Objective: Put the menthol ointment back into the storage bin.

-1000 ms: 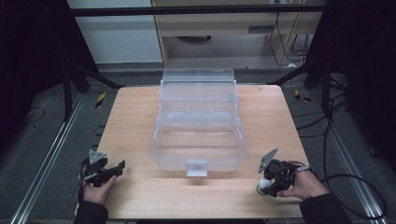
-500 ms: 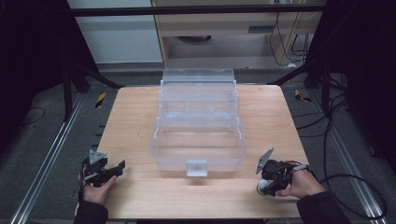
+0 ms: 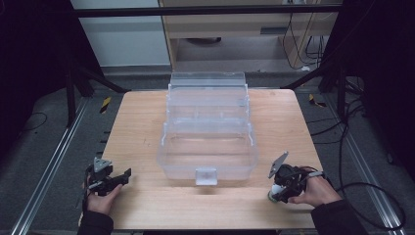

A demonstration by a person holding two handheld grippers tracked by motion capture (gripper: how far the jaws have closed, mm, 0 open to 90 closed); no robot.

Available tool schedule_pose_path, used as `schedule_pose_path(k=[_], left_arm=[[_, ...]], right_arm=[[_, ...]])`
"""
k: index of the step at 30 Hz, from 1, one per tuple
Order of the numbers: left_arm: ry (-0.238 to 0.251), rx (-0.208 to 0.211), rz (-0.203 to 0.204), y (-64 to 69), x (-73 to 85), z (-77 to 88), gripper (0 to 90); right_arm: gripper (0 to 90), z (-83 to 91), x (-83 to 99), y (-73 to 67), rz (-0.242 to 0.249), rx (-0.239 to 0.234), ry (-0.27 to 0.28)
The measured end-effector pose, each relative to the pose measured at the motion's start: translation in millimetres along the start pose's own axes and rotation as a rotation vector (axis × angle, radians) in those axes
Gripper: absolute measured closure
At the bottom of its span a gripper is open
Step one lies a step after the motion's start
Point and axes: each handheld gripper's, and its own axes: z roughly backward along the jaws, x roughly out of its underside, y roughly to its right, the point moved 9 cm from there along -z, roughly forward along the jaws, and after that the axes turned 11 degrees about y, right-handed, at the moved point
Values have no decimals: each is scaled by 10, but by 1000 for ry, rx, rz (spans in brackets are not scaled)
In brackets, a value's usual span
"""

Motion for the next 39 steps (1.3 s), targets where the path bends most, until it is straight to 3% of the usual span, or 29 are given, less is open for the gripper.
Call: schedule_pose_path(k=[24,39], left_arm=[[-8,3,-4,3,12,-7,253],[-13,3,-4,1,21,-14,253]], right_arm=[[505,390,-421,165,-21,57,127],[505,627,-614,189,-34,63,148]])
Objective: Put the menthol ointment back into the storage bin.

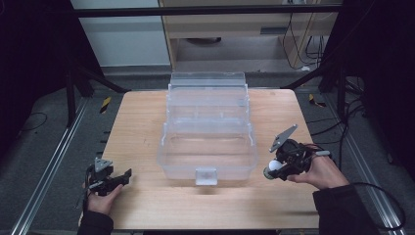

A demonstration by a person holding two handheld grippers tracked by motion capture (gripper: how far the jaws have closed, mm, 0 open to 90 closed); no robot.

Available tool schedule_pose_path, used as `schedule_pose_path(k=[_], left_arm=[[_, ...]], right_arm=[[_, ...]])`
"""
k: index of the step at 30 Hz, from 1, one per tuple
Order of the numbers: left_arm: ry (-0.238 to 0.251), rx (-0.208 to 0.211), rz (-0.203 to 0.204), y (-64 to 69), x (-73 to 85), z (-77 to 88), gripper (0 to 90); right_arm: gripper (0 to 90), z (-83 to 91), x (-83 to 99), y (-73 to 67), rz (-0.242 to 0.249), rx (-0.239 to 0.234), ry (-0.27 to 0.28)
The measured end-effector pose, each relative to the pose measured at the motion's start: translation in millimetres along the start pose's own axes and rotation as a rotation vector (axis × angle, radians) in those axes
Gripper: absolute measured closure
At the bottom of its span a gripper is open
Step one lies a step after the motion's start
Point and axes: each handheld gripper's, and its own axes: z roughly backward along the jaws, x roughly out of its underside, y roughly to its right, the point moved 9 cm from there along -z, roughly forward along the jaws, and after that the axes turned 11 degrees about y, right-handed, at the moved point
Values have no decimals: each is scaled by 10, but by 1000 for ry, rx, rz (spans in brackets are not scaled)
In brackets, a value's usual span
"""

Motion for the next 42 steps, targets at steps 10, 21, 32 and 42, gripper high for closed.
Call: schedule_pose_path(k=[10,21,32,42], left_arm=[[-2,1,0,1,1,-3,253],[-2,2,-3,4,-1,-4,253],[0,1,-3,3,-6,-4,254],[7,-4,-1,-5,-17,1,255]], right_arm=[[505,177,-227,0,5,2,23],[505,187,-447,64,11,-11,44],[505,46,-658,148,8,-15,67],[505,-156,-797,218,-2,-15,95]])
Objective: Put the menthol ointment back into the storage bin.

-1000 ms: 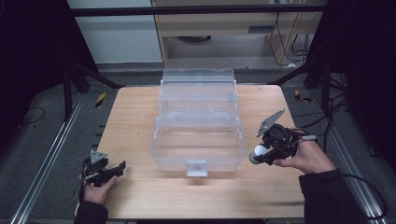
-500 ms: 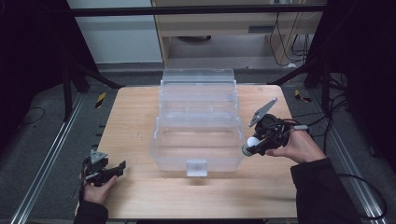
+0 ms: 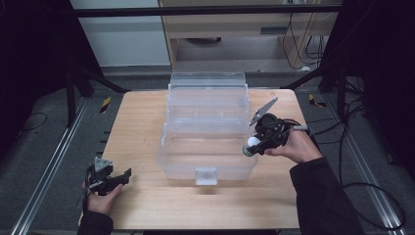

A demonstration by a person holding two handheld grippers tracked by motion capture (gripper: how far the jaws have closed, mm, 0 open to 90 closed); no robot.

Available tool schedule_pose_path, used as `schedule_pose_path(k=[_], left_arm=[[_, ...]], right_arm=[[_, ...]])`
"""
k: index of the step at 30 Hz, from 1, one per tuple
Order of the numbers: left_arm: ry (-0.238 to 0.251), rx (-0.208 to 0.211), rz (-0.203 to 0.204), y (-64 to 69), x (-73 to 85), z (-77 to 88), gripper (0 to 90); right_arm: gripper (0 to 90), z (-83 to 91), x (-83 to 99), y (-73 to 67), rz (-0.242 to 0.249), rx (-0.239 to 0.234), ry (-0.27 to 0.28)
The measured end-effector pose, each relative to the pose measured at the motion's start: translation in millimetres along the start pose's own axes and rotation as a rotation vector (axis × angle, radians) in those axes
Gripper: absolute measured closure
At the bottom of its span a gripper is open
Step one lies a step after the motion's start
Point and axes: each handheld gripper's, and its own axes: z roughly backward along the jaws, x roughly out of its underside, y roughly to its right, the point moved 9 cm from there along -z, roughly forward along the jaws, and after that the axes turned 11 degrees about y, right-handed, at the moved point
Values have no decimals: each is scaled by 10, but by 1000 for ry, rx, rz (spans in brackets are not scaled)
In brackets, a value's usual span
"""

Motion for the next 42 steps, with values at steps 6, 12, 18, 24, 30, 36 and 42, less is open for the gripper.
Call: schedule_pose_path(k=[6,12,18,24,30,36,42], left_arm=[[0,-1,-1,-2,0,-1,255],[1,0,-1,-3,-2,1,255],[0,1,0,-2,-2,1,255],[2,0,-1,-3,-4,3,255],[1,0,0,-5,-4,4,255],[2,0,0,-6,-5,5,255],[2,0,-1,-6,-6,5,255]], right_arm=[[505,-147,-3,7,7,0,-16],[505,-247,24,7,2,3,-32],[505,-338,79,10,9,-1,-48],[505,-430,154,0,12,-6,-75],[505,-503,225,-1,7,-15,-86],[504,-550,273,-2,10,-16,-98],[504,-584,326,11,20,-15,-110]])
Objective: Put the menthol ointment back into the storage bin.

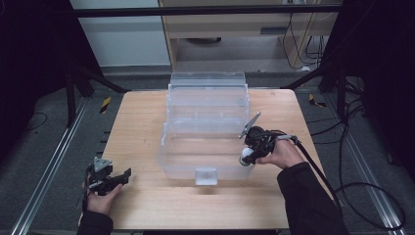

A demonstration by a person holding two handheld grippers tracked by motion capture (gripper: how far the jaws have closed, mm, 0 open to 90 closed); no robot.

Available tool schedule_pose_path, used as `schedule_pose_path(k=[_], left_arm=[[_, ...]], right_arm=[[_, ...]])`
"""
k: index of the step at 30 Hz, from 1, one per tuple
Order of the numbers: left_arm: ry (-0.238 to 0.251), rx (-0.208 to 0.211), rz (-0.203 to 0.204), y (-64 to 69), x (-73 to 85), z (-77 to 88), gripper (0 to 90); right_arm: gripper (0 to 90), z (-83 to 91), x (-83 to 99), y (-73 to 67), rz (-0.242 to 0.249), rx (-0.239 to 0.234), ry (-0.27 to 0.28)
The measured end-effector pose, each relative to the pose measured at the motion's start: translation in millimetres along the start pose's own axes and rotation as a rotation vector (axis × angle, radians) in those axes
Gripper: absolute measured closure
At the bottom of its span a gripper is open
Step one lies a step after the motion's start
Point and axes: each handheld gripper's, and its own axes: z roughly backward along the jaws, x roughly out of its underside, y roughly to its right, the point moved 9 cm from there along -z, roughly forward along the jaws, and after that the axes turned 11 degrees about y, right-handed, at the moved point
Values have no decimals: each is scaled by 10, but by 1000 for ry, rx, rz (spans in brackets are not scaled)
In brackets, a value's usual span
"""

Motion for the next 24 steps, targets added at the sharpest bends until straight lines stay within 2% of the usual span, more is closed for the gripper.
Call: schedule_pose_path(k=[7,24], left_arm=[[-1,0,0,0,1,0,255],[-2,0,1,-4,3,-2,255]], right_arm=[[504,-34,34,-16,-12,-10,-11],[502,-119,67,-40,-4,-33,-26]])
